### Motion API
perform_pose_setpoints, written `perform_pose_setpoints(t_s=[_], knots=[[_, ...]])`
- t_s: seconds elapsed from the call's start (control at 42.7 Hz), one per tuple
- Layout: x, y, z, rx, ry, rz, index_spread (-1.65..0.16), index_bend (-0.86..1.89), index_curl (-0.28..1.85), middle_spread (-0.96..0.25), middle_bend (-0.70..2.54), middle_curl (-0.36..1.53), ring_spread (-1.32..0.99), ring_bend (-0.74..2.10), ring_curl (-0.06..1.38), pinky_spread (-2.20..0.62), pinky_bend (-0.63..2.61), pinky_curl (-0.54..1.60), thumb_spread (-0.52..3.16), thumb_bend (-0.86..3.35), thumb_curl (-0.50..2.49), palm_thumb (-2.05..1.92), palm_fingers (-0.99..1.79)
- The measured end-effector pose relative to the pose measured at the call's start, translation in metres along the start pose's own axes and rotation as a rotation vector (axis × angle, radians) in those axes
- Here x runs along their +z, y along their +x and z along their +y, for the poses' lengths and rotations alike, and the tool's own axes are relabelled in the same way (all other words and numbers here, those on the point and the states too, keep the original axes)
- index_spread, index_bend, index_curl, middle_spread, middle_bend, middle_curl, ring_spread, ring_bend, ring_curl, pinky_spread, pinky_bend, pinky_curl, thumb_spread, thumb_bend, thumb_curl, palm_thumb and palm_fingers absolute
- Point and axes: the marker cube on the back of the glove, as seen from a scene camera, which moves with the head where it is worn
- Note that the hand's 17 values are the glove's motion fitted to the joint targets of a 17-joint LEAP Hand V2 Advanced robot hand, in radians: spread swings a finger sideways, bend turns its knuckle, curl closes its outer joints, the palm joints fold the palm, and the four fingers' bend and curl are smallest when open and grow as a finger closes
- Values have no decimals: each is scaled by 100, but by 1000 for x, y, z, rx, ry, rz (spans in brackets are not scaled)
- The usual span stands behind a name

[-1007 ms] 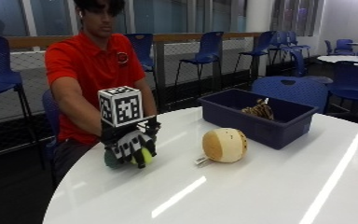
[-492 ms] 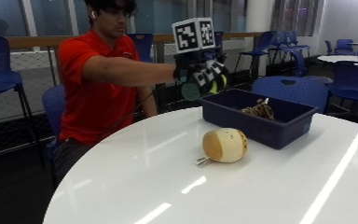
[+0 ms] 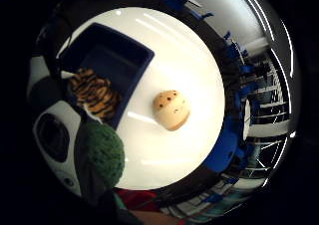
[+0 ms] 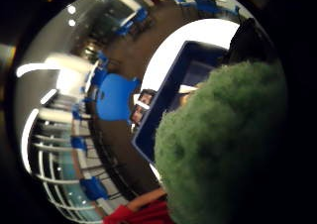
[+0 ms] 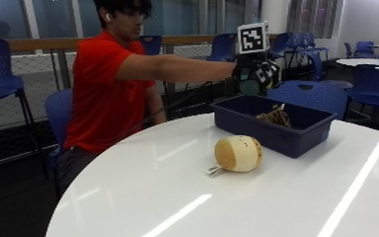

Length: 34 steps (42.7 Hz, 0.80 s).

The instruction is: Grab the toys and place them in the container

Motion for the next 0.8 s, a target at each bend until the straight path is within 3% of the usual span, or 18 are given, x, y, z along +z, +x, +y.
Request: perform_pose_setpoints(t_s=[0.187,0.305,0.351,0.422,0.445,0.492,0.586,0.796], knots=[[15,-38,-5,-193,25,81,-52,47,100,-39,79,52,-38,134,58,-42,116,56,53,15,112,57,106],[16,-47,-8,-129,-1,19,-53,47,103,-39,74,52,-39,132,58,-42,115,55,53,14,114,56,101],[20,-43,-5,-166,-47,43,-53,46,104,-40,72,52,-39,130,58,-42,114,56,53,13,115,55,98],[24,-37,1,-211,-131,57,-53,42,105,-40,62,50,-40,126,57,-43,115,56,56,10,114,52,83],[26,-37,3,-196,-162,41,-53,28,102,-37,48,45,-39,123,56,-43,122,56,64,7,112,46,56],[28,-35,6,-183,-221,4,-51,27,100,-30,29,42,-35,115,55,-38,121,57,78,-5,104,27,13],[27,-23,13,-202,-269,-42,-49,6,86,-22,33,42,-24,83,47,-23,121,56,91,-11,89,6,-27],[18,48,17,-61,-177,64,-42,5,63,-12,22,38,-10,42,28,-4,105,44,99,-11,66,-13,-35]])
